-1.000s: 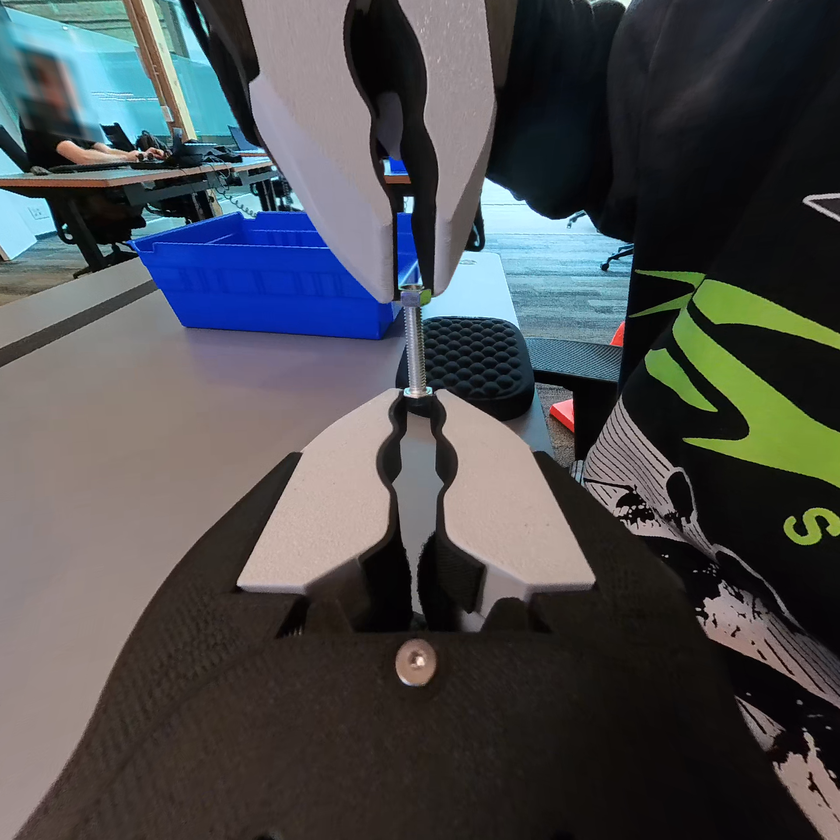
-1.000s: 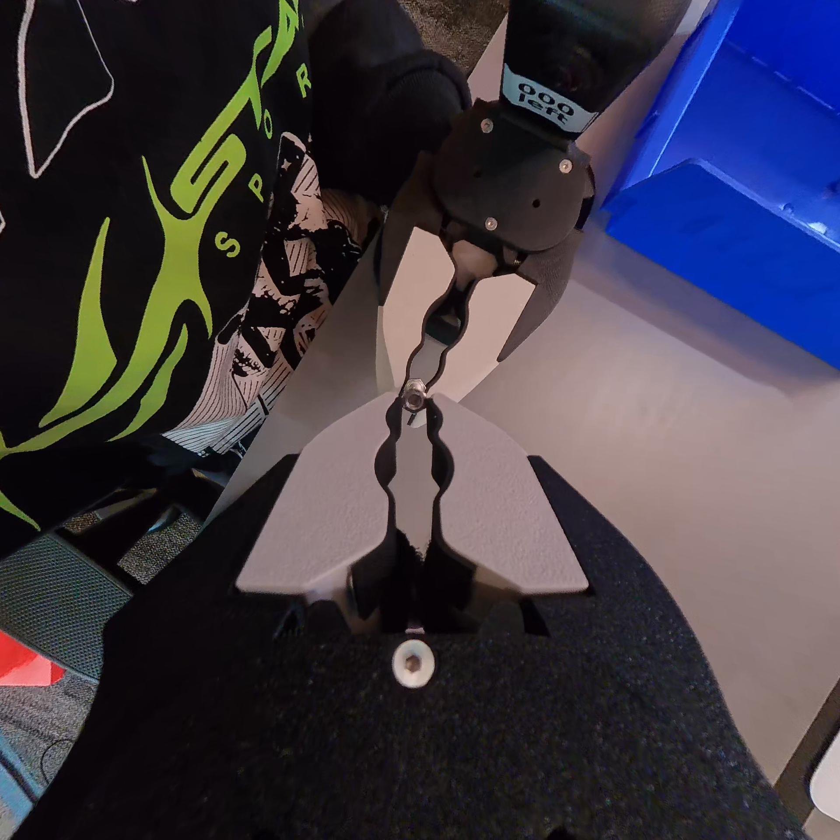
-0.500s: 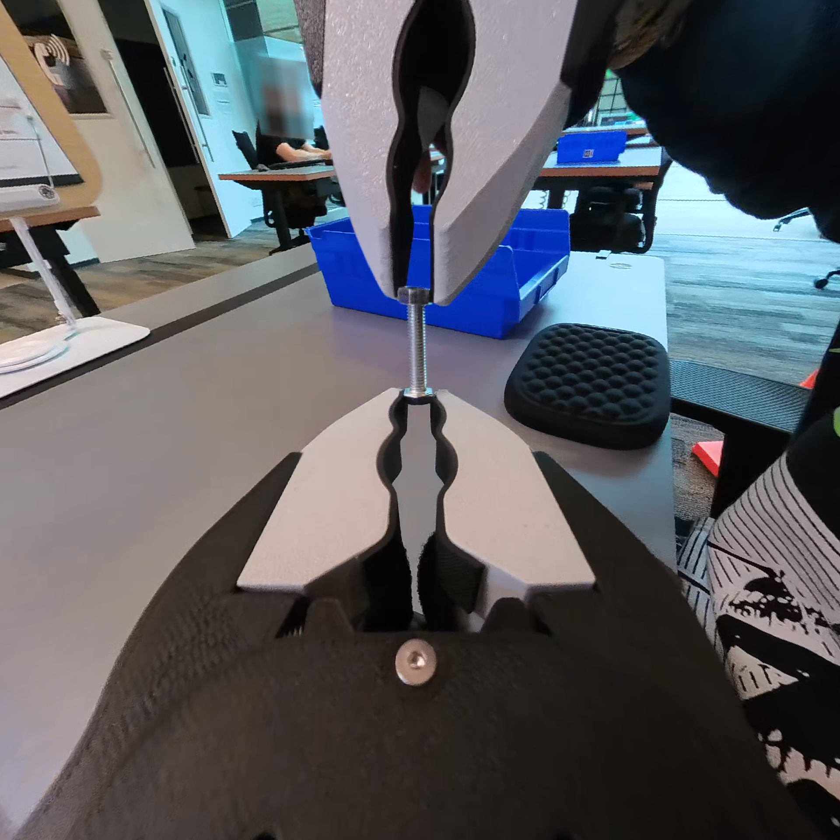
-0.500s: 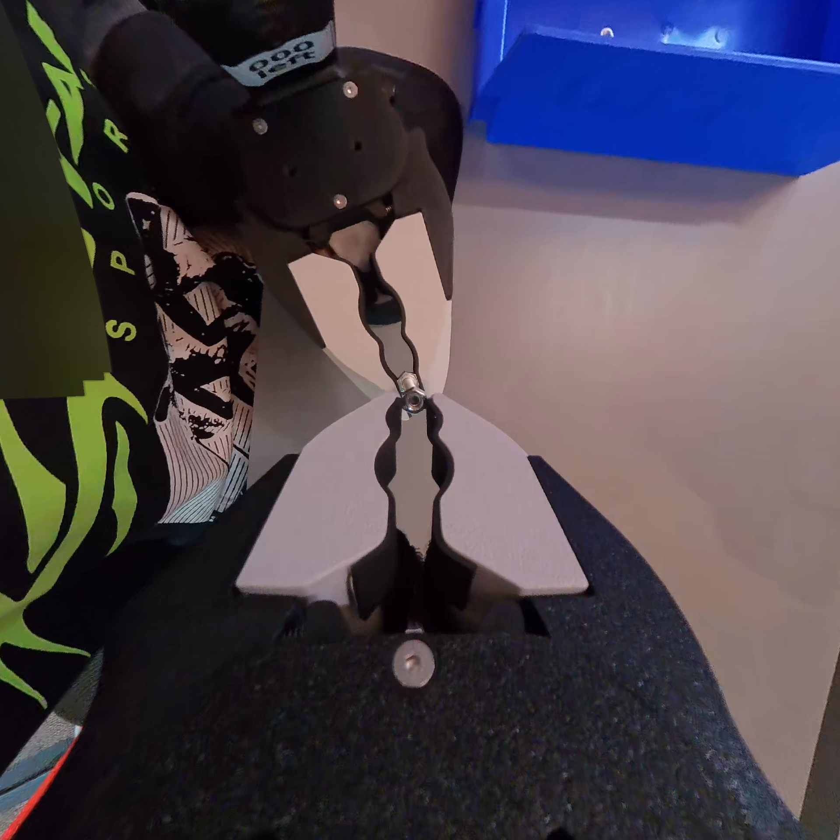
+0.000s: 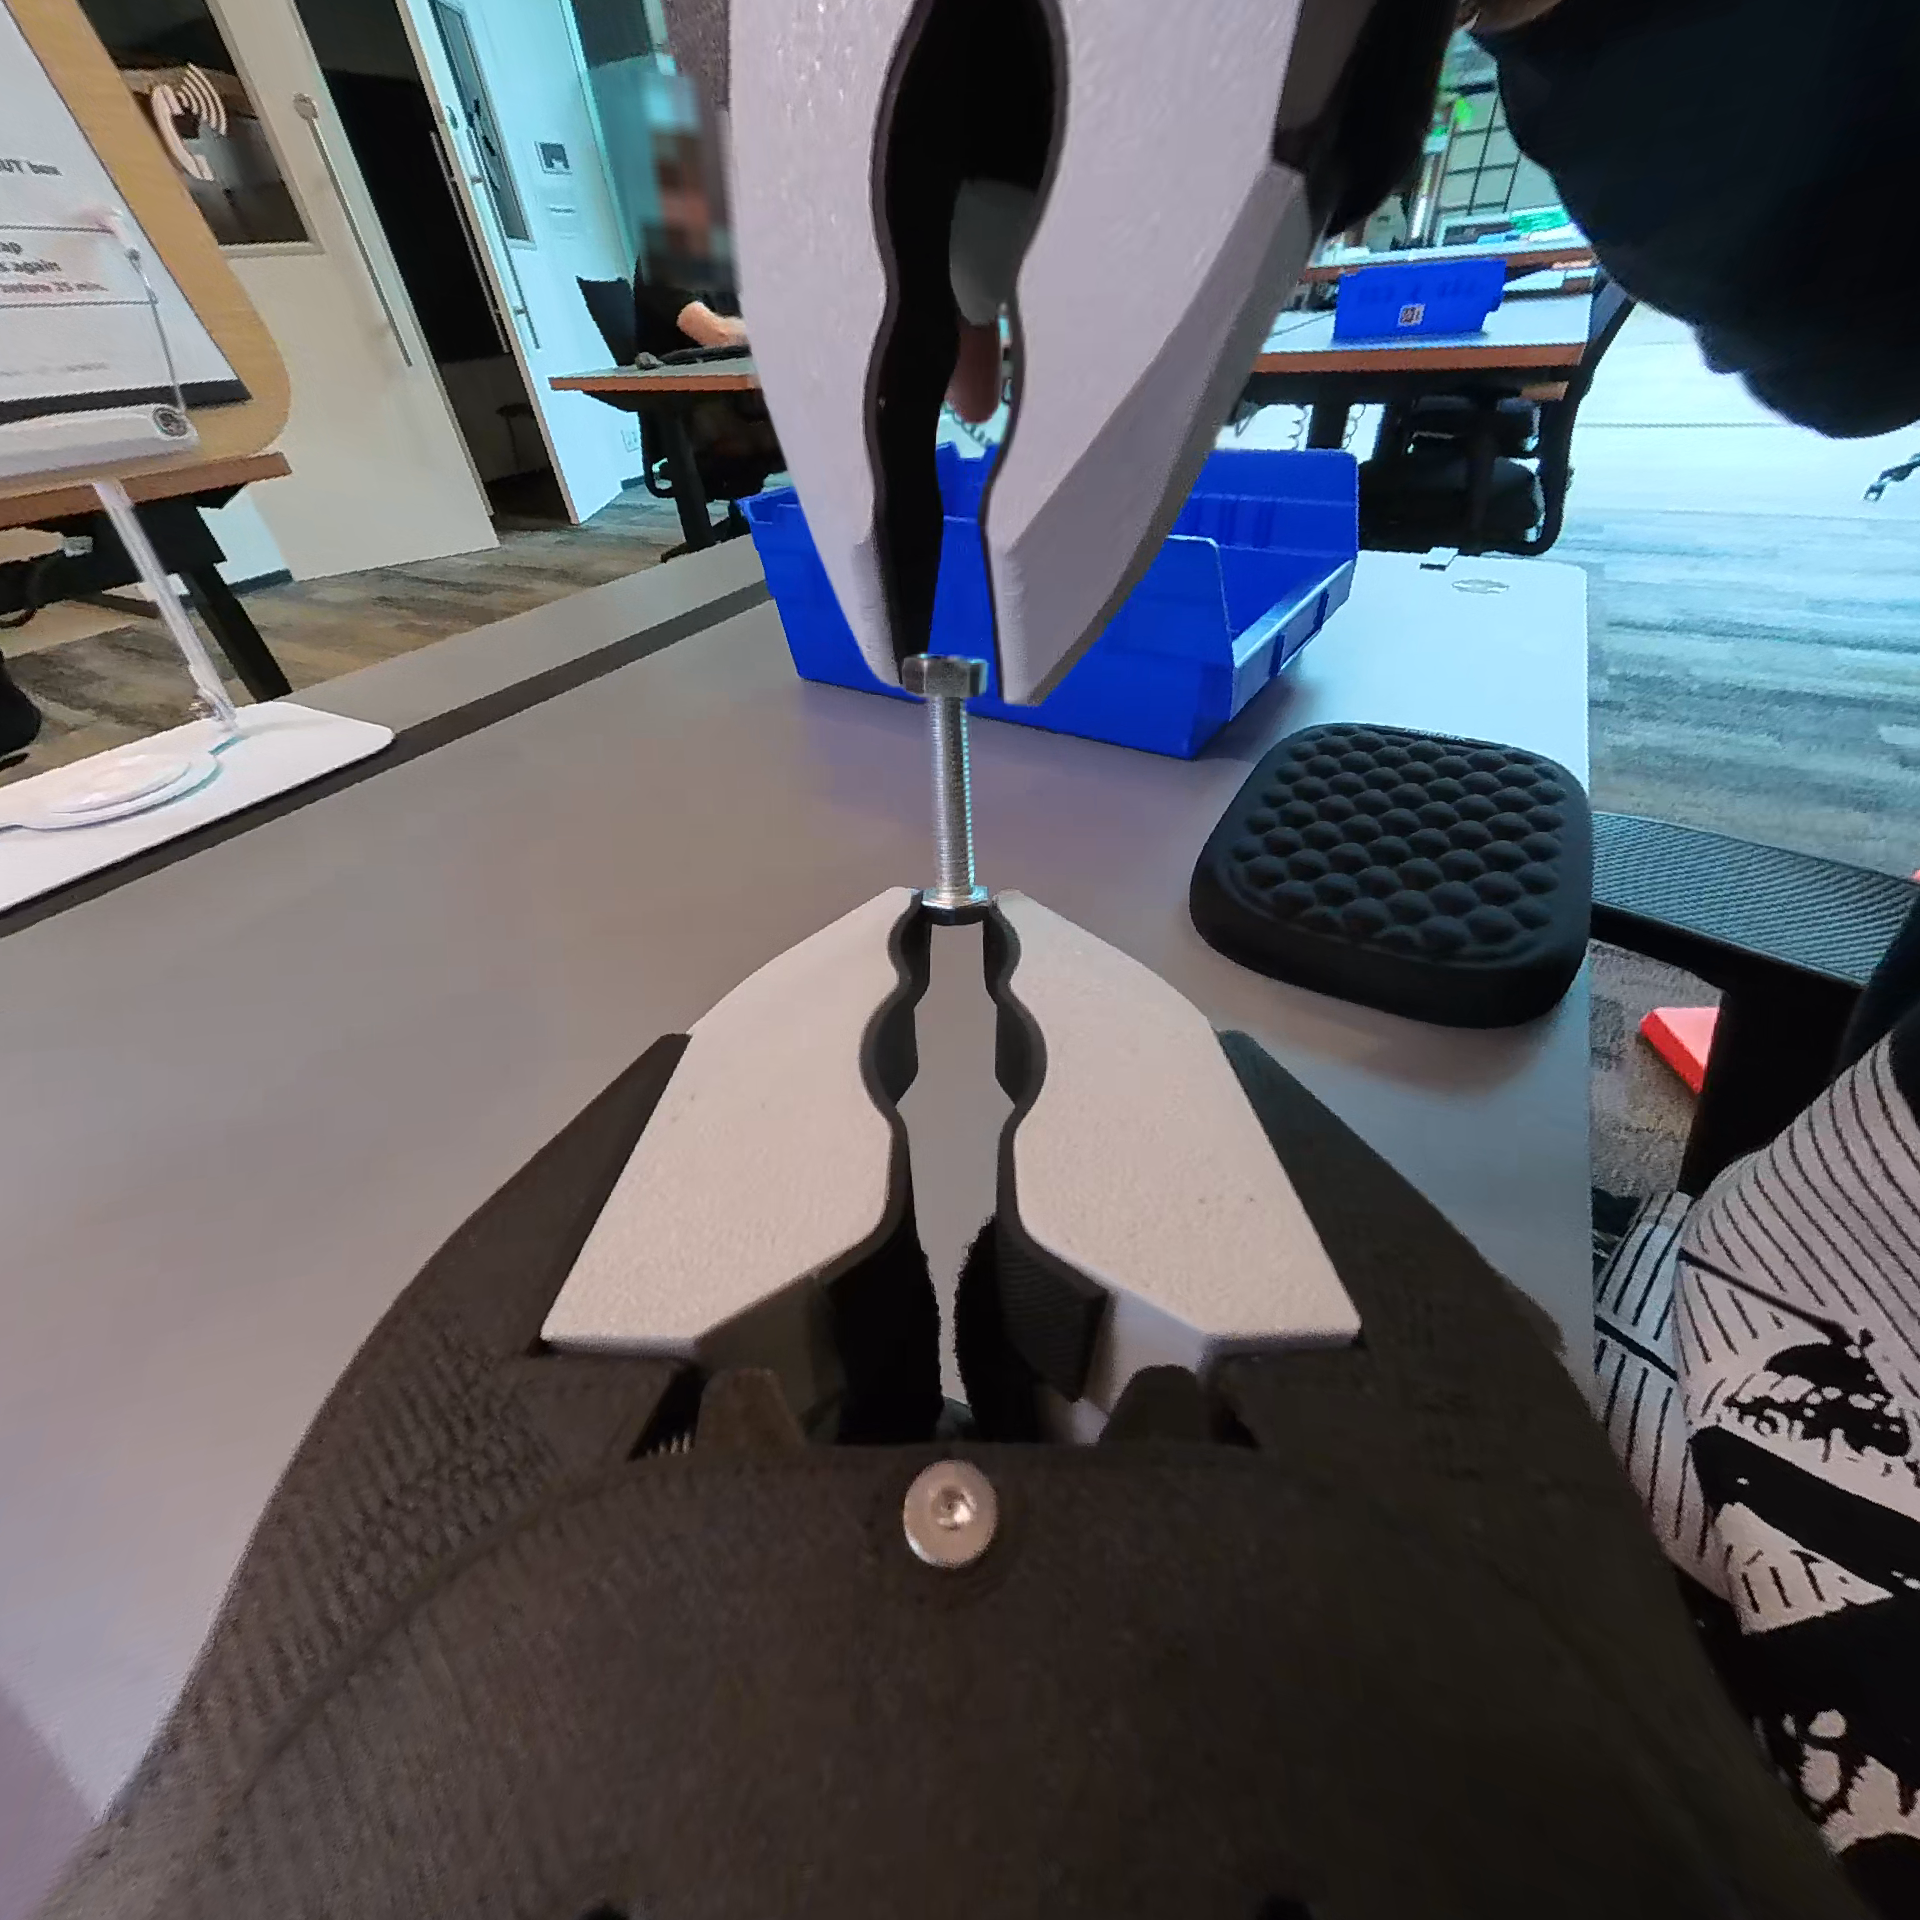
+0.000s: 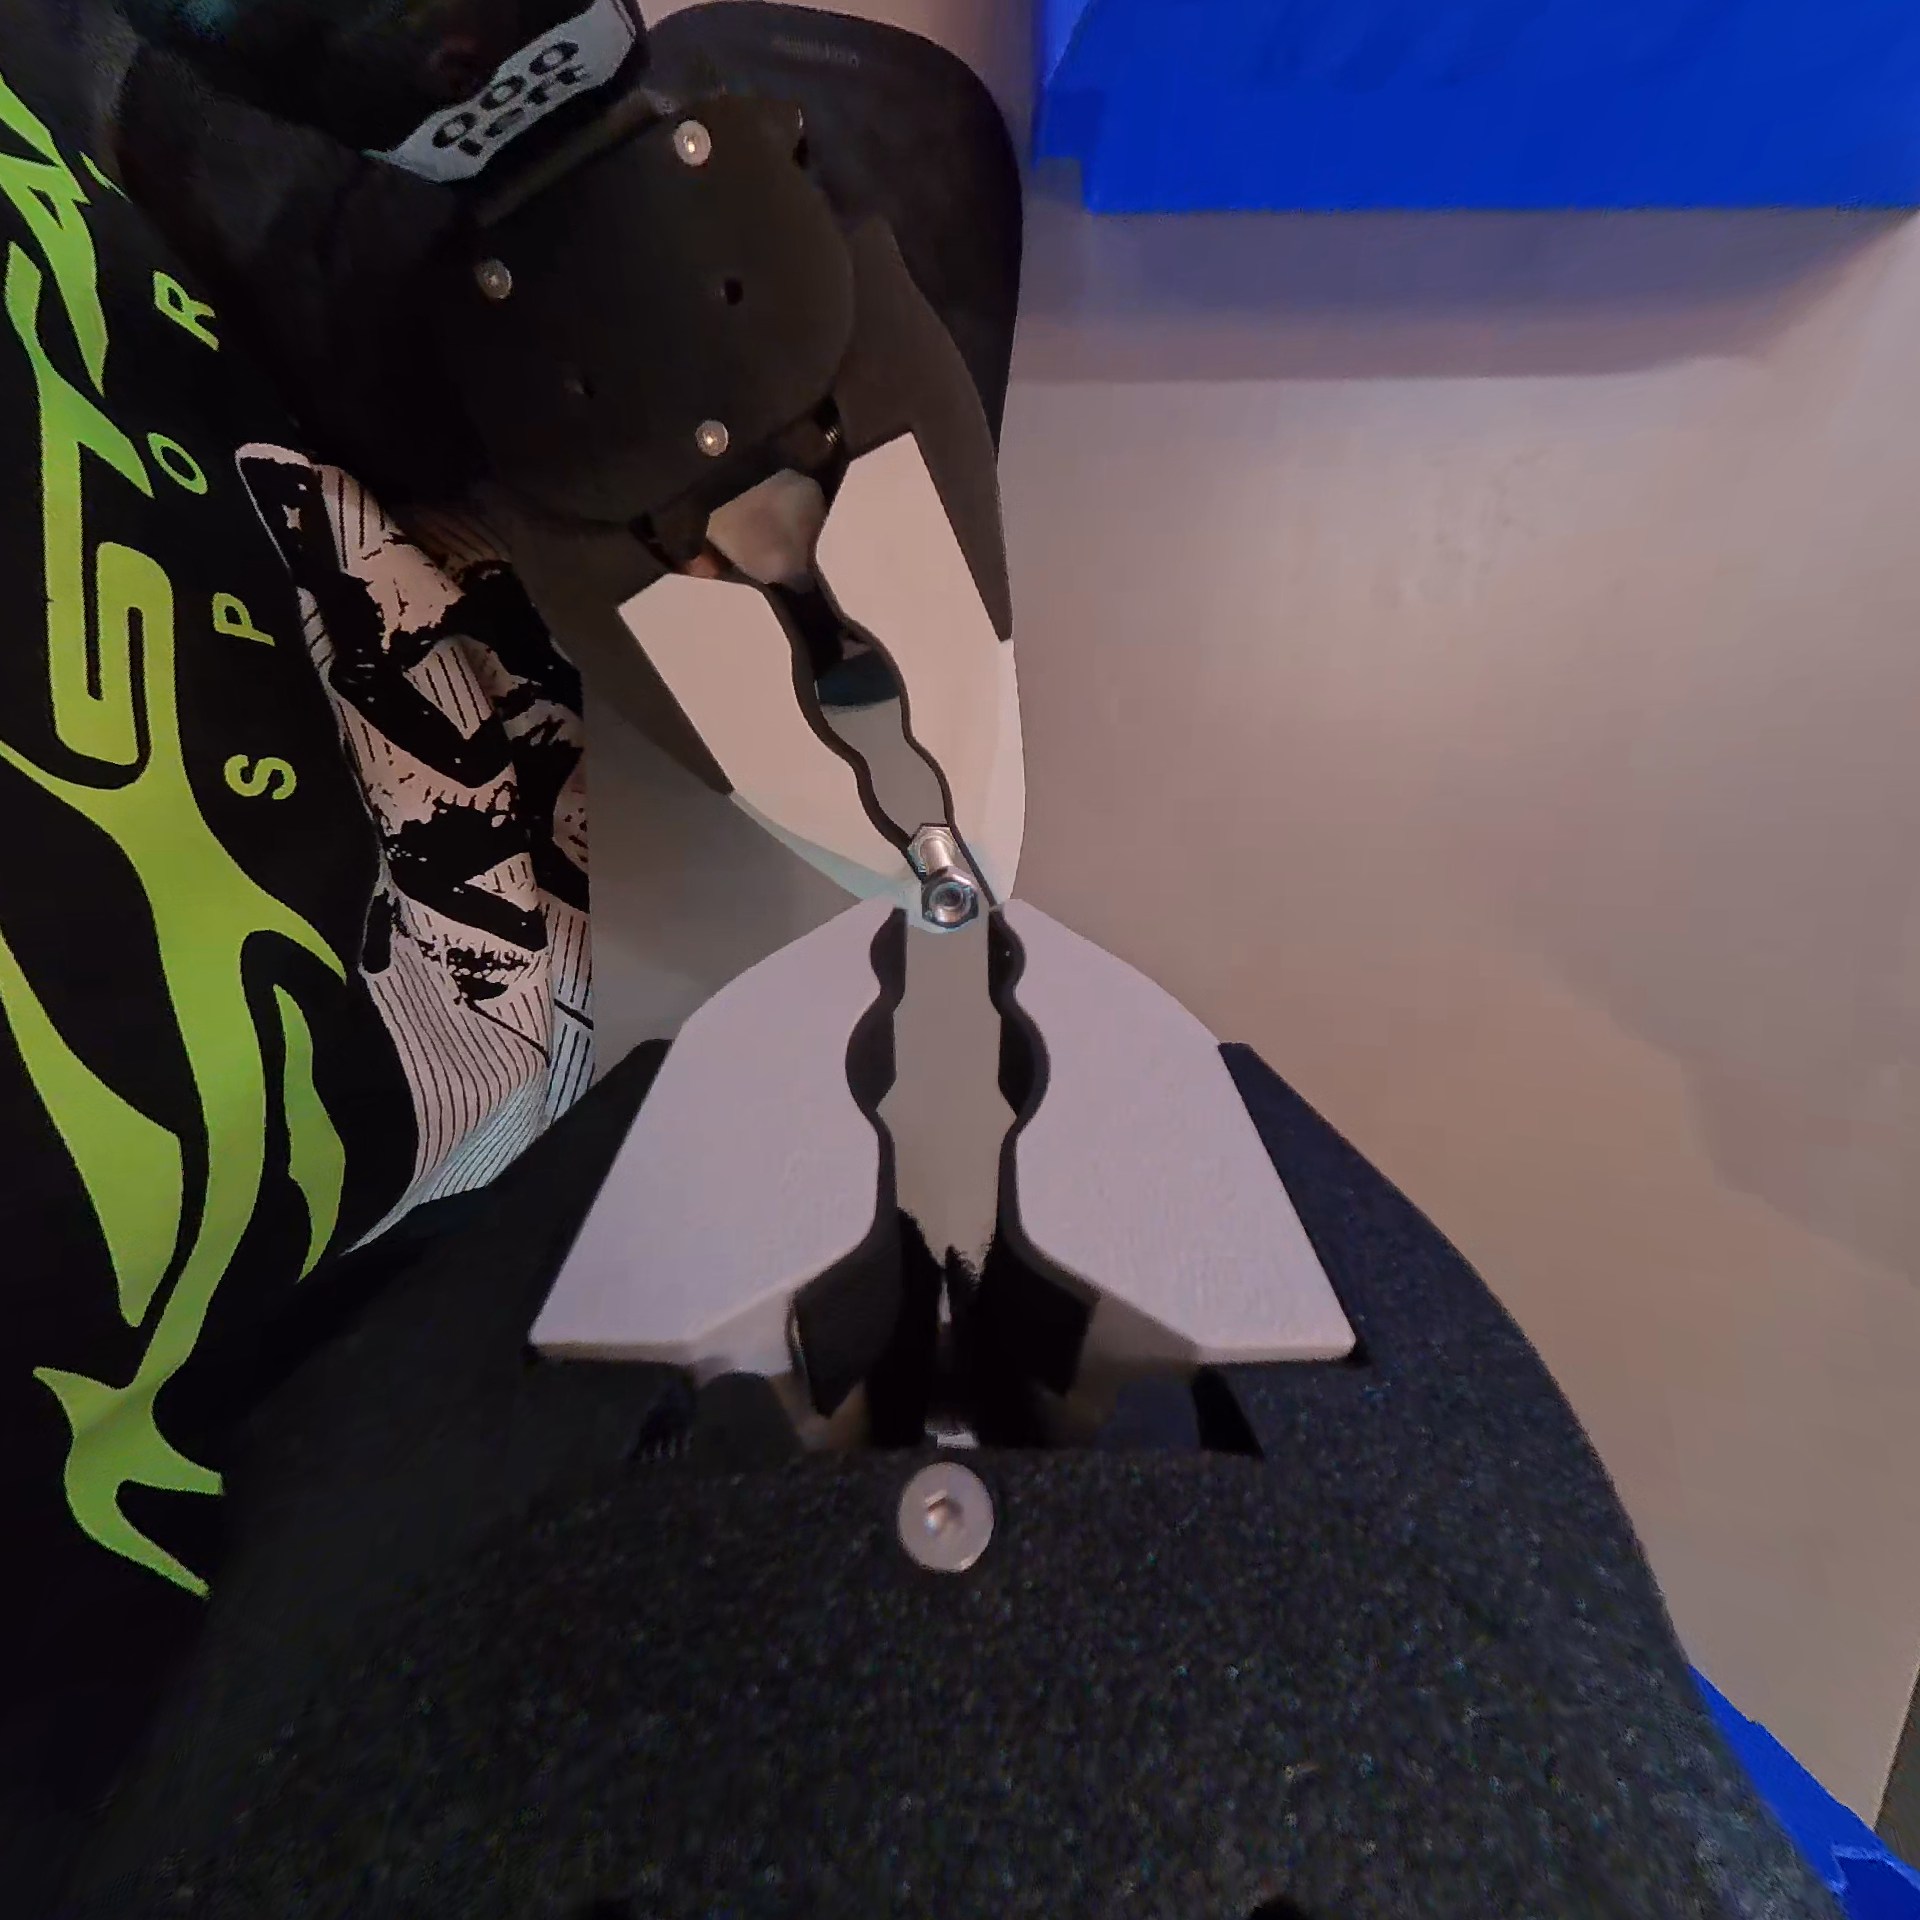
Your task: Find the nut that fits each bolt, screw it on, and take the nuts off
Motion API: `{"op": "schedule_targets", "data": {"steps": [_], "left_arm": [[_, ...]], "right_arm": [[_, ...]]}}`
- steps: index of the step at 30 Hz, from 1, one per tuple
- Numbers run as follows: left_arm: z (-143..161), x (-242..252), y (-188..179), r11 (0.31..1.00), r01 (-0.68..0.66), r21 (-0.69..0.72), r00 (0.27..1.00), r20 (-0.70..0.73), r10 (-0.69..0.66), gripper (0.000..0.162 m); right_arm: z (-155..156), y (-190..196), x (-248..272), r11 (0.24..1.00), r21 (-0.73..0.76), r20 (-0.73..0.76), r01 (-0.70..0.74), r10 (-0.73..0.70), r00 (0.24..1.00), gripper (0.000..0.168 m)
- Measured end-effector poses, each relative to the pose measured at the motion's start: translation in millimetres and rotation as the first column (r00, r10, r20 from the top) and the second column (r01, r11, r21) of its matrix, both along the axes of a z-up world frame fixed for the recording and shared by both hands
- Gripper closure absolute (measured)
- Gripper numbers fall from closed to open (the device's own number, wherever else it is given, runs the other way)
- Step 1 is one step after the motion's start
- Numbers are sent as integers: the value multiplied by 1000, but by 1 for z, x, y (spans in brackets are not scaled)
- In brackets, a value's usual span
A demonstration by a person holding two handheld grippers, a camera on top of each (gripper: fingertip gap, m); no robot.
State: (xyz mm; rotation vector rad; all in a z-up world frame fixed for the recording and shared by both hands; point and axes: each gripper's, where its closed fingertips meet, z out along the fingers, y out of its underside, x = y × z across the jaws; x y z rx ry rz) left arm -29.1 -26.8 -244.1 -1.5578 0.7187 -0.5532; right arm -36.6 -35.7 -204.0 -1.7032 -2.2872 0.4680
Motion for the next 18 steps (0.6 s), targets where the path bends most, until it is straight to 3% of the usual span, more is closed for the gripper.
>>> {"op": "schedule_targets", "data": {"steps": [5, 8, 12, 15, 18], "left_arm": [[4, -4, 0, 1000, 7, -4, 999, 50, -6, 152], [7, -5, -1, 1000, 15, 0, 997, 74, -15, 152], [10, -8, -1, 1000, 28, -7, 993, 115, -27, 152], [10, -8, 0, 1000, 24, -14, 992, 122, -23, 152], [8, -8, 1, 1000, 15, -20, 994, 109, -13, 152]], "right_arm": [[3, 0, -4, 999, -28, -78, 16, -18, 997, 135], [10, -4, -16, 994, -107, -295, 28, -59, 954, 120], [19, -7, -30, 956, -292, -655, 31, -224, 721, 111], [18, -9, -33, 913, -407, -749, 22, -348, 564, 110], [17, -14, -35, 905, -426, -781, 16, -376, 498, 110]]}}
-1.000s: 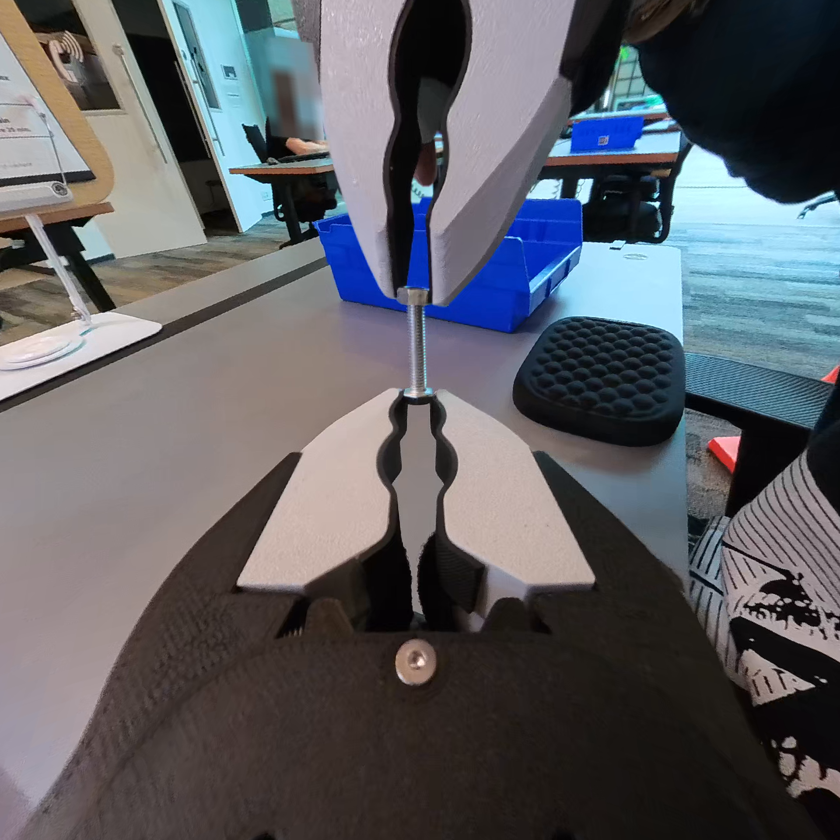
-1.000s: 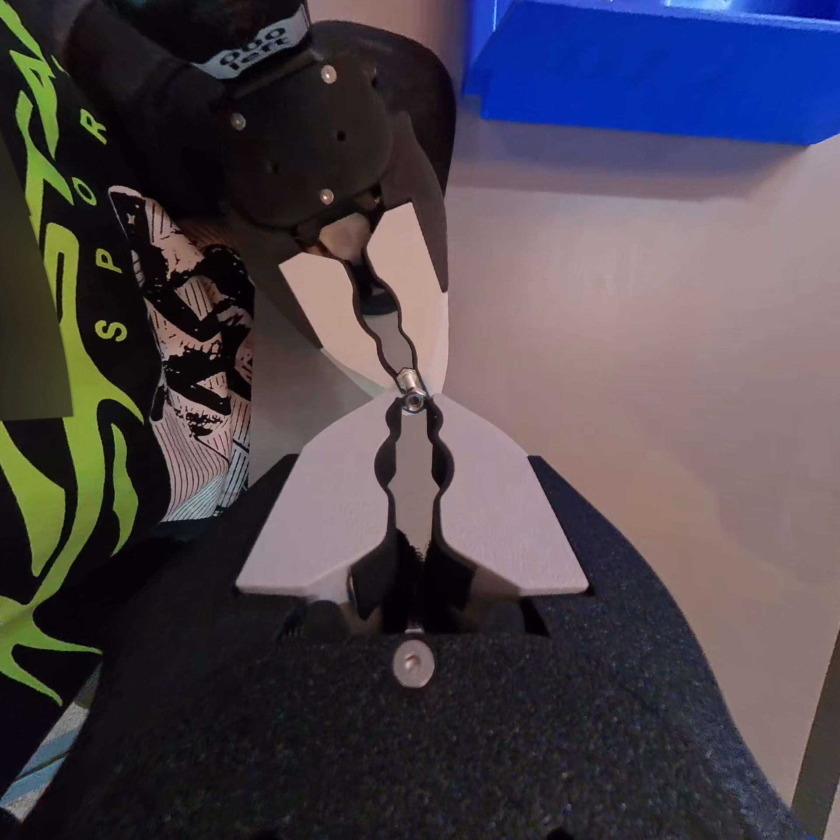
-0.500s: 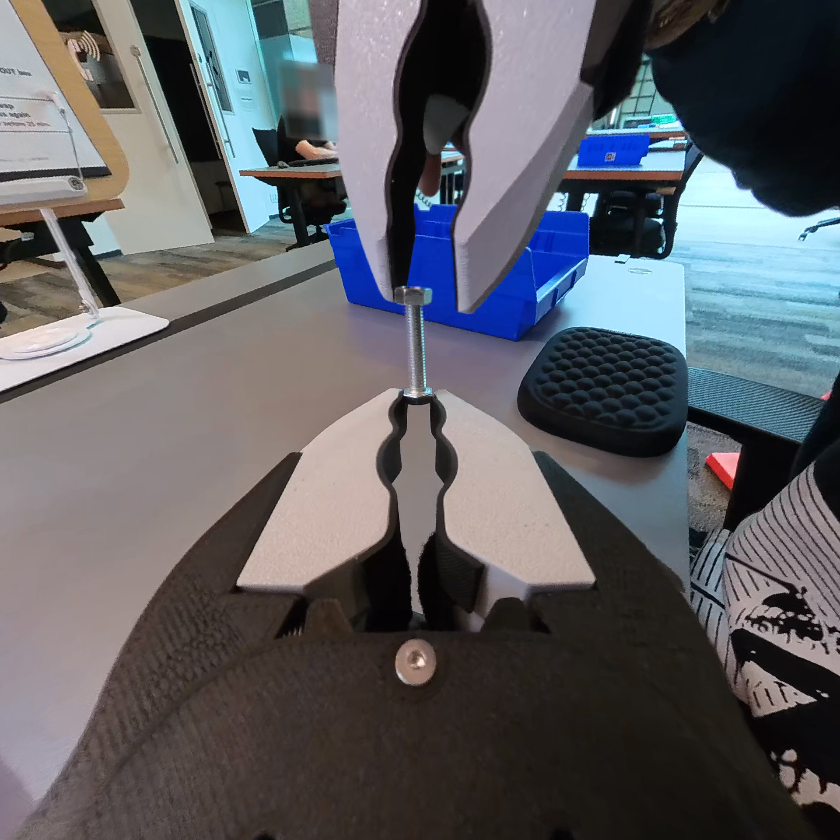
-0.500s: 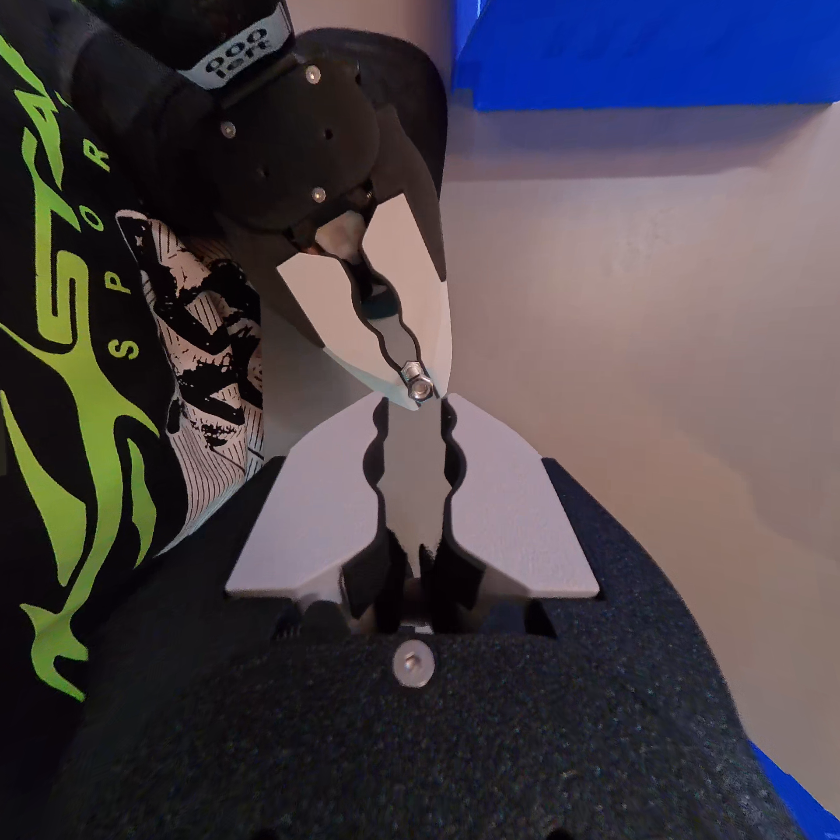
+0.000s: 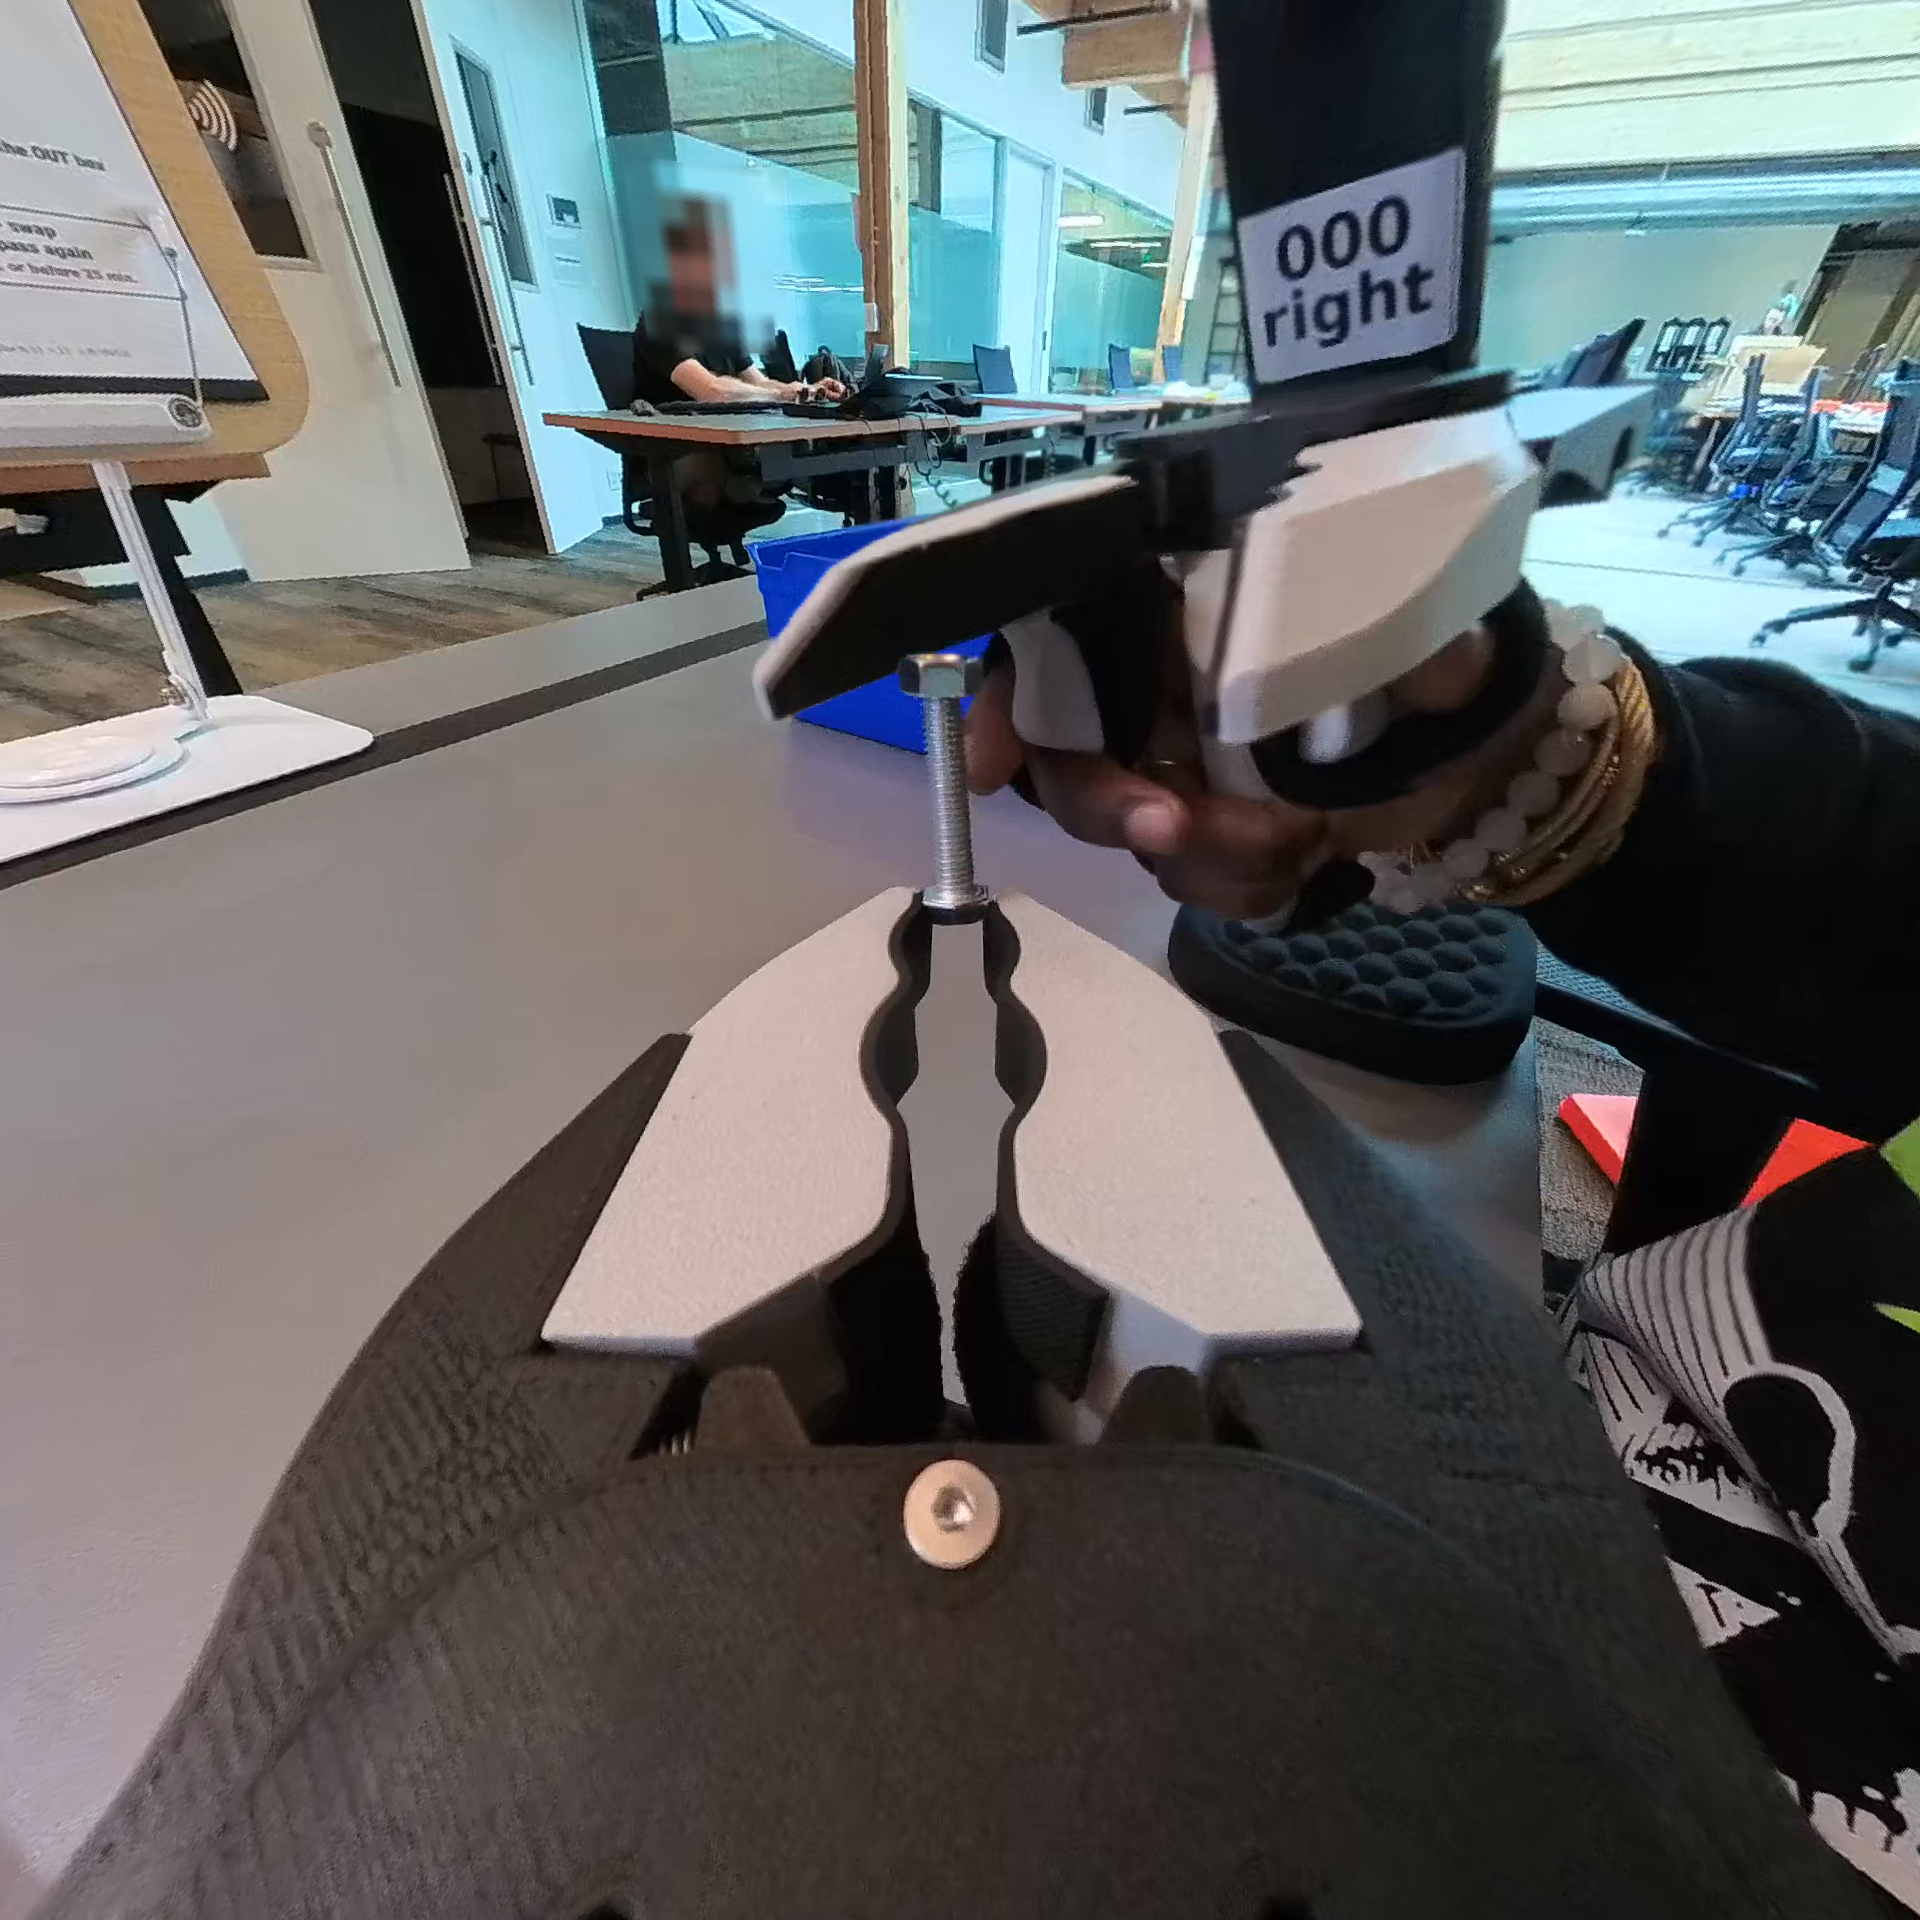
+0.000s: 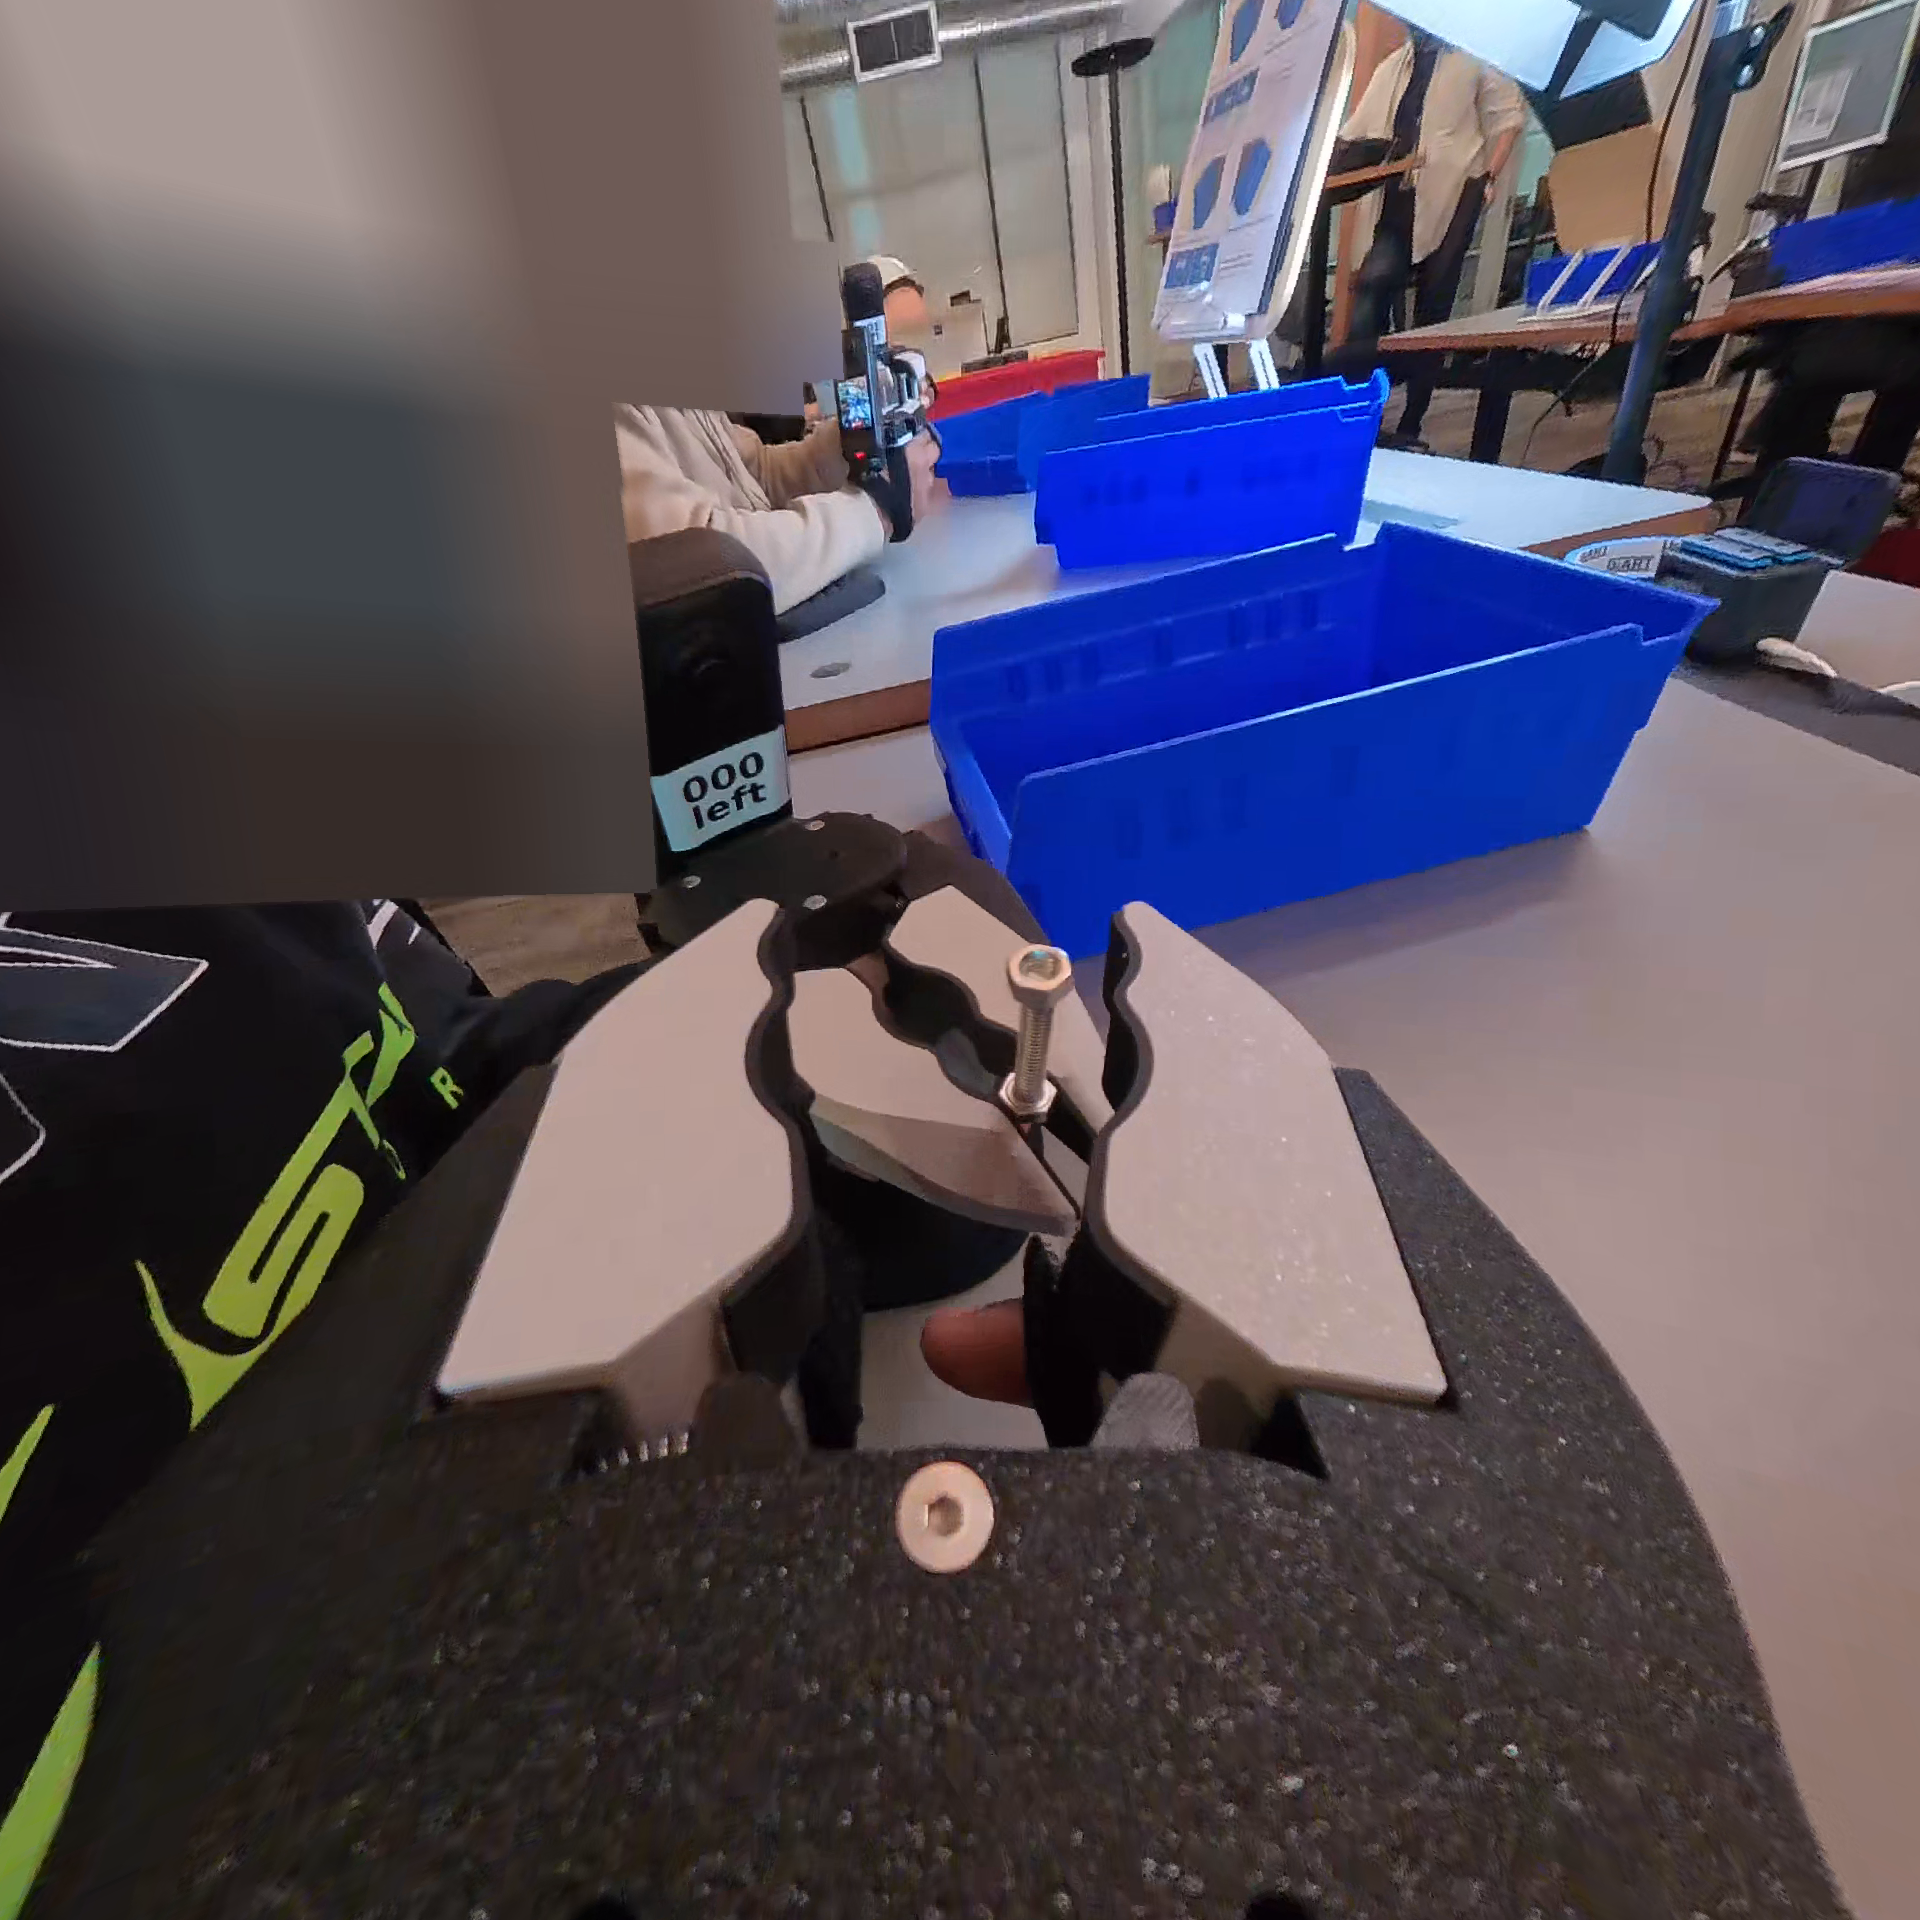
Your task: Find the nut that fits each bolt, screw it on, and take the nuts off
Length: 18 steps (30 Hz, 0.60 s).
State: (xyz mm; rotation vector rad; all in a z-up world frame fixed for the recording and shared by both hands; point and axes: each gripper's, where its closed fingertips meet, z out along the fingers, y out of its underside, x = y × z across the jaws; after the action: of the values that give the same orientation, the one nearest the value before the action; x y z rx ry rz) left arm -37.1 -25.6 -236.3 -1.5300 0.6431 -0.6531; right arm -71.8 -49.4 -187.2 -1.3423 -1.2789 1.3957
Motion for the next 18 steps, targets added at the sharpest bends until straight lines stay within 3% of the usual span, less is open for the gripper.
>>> {"op": "schedule_targets", "data": {"steps": [18], "left_arm": [[-2, -1, 2, 1000, -5, -22, 1000, 10, 5, 152]], "right_arm": [[-2, 5, 6, 997, 19, -26, 74, -74, 997, 117]]}}
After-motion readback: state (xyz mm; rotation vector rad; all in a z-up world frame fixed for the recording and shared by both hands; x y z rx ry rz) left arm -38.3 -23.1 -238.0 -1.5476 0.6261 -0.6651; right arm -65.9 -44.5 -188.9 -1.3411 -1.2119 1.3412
